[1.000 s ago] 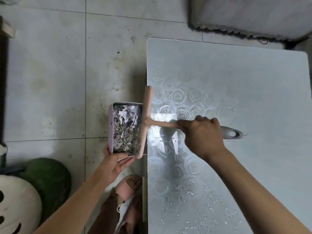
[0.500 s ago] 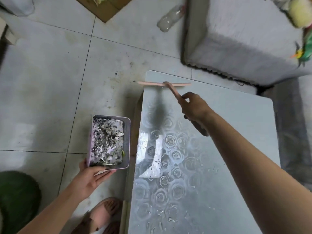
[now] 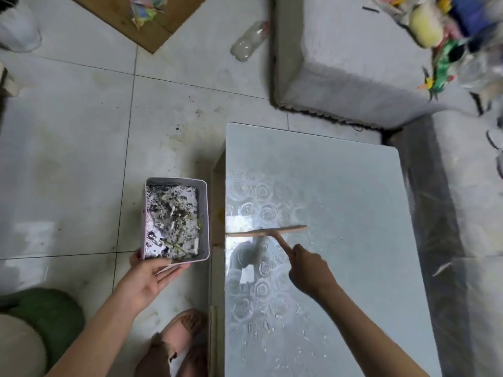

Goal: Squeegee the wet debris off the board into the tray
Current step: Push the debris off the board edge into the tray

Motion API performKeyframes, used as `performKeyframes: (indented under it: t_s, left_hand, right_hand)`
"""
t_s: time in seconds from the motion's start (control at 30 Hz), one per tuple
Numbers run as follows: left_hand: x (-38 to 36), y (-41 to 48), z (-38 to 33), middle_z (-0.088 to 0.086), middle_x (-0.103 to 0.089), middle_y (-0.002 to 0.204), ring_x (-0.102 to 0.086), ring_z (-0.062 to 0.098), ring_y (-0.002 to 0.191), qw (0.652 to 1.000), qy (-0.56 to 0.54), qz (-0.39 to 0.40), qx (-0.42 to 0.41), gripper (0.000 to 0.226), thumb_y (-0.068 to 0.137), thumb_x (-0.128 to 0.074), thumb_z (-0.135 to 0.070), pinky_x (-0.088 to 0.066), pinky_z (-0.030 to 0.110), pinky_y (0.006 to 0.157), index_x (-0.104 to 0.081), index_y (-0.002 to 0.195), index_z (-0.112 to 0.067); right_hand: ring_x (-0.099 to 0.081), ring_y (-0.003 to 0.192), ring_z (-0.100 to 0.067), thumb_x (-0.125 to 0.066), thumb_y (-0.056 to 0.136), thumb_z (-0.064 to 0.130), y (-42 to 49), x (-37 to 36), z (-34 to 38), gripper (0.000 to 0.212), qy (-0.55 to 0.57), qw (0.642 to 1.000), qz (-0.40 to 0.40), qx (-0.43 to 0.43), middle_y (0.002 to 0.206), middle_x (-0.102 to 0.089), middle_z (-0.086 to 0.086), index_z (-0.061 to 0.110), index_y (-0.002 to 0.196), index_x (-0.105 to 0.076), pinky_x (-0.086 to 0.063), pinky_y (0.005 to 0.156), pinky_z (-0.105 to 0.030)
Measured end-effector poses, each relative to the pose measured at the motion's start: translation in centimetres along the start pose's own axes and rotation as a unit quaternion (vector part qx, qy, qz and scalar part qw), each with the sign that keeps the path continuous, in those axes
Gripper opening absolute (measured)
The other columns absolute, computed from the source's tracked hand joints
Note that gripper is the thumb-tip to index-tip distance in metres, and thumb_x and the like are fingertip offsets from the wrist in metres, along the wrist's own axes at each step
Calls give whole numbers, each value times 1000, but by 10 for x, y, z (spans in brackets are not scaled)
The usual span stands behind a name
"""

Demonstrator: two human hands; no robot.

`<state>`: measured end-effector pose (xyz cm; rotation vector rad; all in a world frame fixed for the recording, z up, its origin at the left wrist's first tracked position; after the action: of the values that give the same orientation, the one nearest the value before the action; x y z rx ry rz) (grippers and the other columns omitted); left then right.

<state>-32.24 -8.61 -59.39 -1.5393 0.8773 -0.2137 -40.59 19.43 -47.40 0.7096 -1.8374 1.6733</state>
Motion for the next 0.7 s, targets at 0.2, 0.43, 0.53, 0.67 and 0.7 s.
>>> performKeyframes:
  t_s: [0.2, 0.43, 0.53, 0.67, 0.7]
  left_hand:
    - [-9, -42, -5, 33, -57, 120, -71, 36, 67, 999, 35, -5, 12, 62, 86, -45, 15, -58, 32, 50, -28, 143, 0]
    - [-19, -82, 6, 32, -63, 106, -71, 40, 74, 998, 67, -6, 15, 44, 81, -48, 16, -60, 42, 57, -44, 119, -7]
    - [-25, -88, 16, 31, -66, 103, -70, 40, 77, 997, 82, -9, 5, 54, 79, -49, 16, -60, 43, 58, -42, 127, -8]
    - [-40, -99, 38, 33, -66, 99, -71, 40, 72, 994, 103, 3, 21, 32, 87, -42, 15, -60, 39, 59, -50, 115, 0]
    - [-44, -102, 43, 33, -67, 92, -71, 39, 68, 994, 107, 1, 30, 24, 89, -40, 13, -60, 38, 57, -51, 107, 2]
  right_hand:
    - [-63, 97, -35, -41, 95, 9, 42, 67, 16, 43, 73, 995, -49, 37, 118, -61, -22, 18, 137, -46, -49, 79, -36]
    - [-67, 68, -31, -37, 100, 30, 56, 39, -11, 30, 244, 967, -77, -5, 101, -66, -13, 20, 124, -53, -56, 55, -33]
    - [-64, 86, -34, -34, 101, 26, 21, -9, -37, 33, 173, 978, -118, 10, 104, -68, -15, 24, 129, -52, -51, 72, -35]
    - [-63, 89, -36, -36, 98, 23, -52, -82, -74, 42, 167, 983, -71, -16, 101, -68, -16, 32, 139, -39, -51, 73, -38]
    - [-63, 91, -36, -38, 97, 23, -68, -91, -80, 45, 164, 985, -50, -16, 102, -68, -15, 36, 140, -37, -51, 74, -38]
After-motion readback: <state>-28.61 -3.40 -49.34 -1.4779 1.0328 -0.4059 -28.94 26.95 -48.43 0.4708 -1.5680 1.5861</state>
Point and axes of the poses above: each hand's wrist, its own y-axis towards the middle knuckle, its own x-axis out of the back of the hand, z = x × y, the point moved 4 cm from there along y, towards the middle knuckle
